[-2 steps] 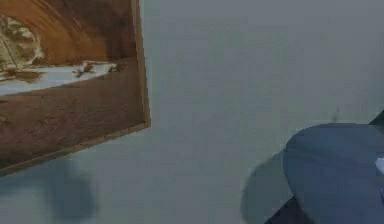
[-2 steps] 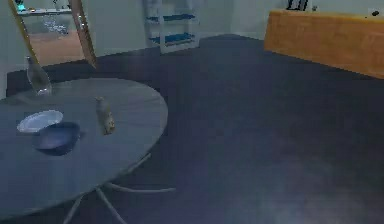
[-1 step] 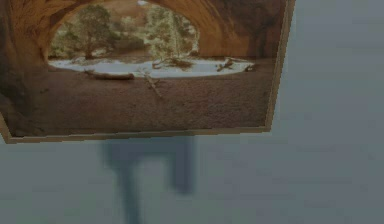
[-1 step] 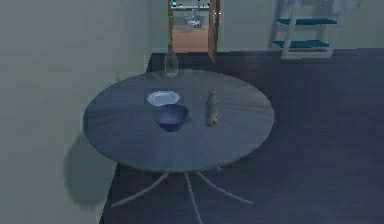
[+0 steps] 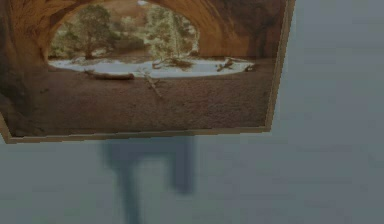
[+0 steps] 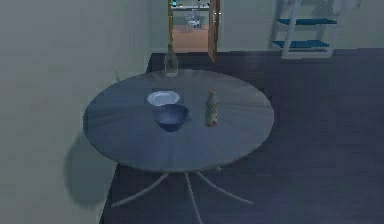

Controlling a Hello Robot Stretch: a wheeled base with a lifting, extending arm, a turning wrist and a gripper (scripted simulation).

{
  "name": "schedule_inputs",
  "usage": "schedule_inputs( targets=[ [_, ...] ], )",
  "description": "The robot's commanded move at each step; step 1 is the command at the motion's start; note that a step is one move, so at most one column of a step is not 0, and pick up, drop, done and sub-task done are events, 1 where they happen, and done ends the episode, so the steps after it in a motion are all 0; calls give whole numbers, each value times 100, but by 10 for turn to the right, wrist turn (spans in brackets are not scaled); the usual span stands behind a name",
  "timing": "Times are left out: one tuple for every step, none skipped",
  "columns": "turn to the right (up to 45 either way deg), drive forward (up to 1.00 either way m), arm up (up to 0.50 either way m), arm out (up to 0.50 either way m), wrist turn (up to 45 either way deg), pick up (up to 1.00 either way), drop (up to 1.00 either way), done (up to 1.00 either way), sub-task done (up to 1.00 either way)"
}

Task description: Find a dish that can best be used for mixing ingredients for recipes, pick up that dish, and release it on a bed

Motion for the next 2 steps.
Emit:
schedule_inputs(
  targets=[
    [0, 0, 38, 0, 0, 0, 0, 0, 0],
    [0, 0, 0, 50, 0, 0, 0, 0, 0]
  ],
)
